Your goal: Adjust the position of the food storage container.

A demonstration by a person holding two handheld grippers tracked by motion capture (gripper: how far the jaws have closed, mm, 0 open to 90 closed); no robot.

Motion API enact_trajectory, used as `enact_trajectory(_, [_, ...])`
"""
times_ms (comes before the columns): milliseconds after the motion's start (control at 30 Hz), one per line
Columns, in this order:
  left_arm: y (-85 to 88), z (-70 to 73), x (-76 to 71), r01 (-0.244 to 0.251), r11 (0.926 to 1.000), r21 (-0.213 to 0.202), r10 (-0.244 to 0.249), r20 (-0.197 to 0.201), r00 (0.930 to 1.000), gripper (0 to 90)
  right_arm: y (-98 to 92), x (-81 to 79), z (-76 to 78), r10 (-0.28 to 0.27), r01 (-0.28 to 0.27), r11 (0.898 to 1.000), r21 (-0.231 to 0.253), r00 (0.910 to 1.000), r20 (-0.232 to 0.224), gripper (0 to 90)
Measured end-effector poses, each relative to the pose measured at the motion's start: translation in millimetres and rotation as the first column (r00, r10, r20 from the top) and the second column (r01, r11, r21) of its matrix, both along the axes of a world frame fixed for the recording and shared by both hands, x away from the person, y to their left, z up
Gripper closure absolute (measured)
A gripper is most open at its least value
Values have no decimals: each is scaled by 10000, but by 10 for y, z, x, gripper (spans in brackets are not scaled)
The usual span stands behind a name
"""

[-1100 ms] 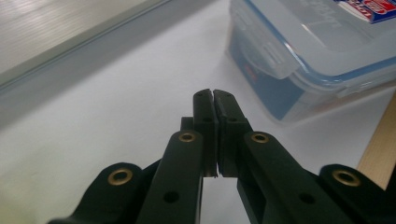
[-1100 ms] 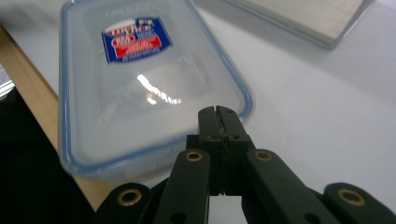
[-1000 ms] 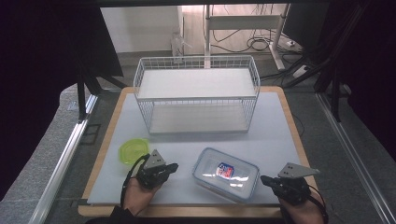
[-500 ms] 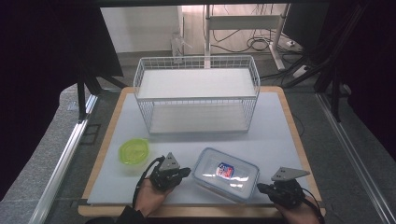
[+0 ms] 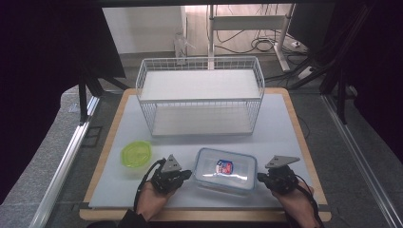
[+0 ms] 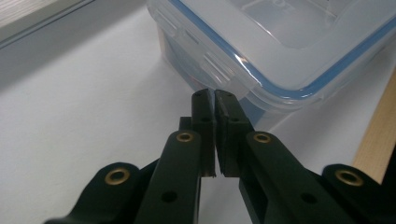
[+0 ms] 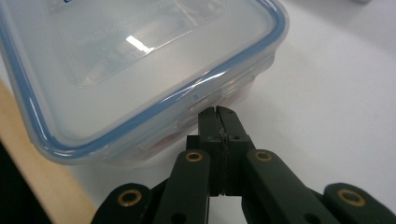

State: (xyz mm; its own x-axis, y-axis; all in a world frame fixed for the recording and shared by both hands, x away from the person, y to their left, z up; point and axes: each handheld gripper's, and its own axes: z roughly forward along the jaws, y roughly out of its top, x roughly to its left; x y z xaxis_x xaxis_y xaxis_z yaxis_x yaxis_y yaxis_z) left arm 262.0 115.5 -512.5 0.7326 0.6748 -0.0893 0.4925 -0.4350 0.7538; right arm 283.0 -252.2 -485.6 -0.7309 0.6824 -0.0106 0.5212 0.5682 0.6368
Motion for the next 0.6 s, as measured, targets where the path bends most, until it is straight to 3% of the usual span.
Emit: enact_trajectory(600, [213, 0, 47, -875, 9953, 409, 876, -3, 9962, 887, 315, 391, -34, 527, -526, 9986, -45, 9985, 149, 900])
